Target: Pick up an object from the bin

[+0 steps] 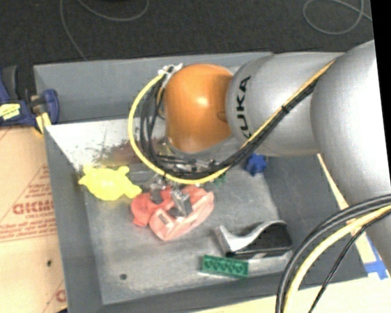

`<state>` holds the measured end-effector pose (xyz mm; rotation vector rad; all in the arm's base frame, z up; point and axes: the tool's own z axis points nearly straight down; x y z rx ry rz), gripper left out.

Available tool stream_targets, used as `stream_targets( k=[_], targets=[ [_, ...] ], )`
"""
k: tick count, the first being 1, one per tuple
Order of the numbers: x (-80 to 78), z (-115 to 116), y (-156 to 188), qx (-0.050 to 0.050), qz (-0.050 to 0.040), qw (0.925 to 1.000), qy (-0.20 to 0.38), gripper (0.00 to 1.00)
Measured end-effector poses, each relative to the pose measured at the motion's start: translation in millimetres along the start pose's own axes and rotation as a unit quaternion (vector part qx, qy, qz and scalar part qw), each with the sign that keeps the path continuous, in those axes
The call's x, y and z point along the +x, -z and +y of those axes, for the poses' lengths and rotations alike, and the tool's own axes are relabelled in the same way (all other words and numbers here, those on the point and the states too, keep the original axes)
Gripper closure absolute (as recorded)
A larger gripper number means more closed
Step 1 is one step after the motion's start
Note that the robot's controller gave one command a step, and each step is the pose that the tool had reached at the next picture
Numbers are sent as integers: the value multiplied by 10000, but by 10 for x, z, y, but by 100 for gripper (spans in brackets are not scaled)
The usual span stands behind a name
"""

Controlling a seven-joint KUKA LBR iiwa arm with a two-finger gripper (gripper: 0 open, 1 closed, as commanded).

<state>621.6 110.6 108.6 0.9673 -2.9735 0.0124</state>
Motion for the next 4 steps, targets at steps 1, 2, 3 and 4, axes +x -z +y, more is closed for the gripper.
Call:
stream_targets(
  k=[1,2,3,4],
  targets=[
    [0,0,0,0,0,10000,-2,100],
    [6,-1,19,-1,-1,10000,-7,100],
    [17,2,114,-4,-12,10000,-21,100],
    [10,-3,263,1,-30,10000,-34,100]
  ],
)
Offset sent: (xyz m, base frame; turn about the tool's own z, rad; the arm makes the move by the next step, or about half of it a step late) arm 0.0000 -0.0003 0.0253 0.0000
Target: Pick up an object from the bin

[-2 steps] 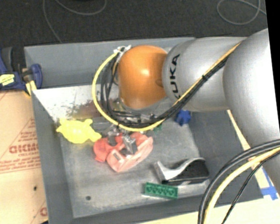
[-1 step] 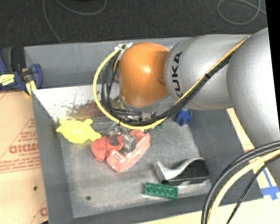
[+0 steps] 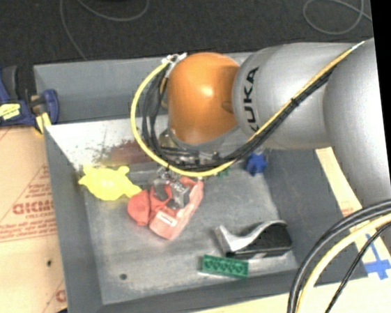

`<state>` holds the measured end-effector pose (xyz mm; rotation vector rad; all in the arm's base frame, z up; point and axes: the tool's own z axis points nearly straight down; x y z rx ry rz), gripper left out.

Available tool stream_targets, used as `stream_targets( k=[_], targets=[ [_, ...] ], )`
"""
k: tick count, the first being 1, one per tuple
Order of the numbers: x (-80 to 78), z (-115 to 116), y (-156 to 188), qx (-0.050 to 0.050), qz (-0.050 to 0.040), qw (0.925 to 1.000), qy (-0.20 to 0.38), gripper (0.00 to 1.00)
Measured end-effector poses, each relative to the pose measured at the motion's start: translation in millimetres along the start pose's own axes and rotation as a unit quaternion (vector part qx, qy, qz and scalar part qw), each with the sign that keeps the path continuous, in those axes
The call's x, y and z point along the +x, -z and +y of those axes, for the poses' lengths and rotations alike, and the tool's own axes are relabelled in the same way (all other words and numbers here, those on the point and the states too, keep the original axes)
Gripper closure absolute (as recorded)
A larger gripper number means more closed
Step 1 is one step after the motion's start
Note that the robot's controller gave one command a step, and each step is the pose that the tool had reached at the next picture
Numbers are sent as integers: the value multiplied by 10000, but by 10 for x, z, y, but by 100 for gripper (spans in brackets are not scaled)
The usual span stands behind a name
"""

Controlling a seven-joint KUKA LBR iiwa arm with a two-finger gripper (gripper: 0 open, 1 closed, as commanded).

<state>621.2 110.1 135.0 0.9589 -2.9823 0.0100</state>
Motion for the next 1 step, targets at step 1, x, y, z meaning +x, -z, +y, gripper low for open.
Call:
stream_targets(
  k=[1],
  targets=[
    [-13,-8,89,14,-25,10000,-8,100]
  ],
)
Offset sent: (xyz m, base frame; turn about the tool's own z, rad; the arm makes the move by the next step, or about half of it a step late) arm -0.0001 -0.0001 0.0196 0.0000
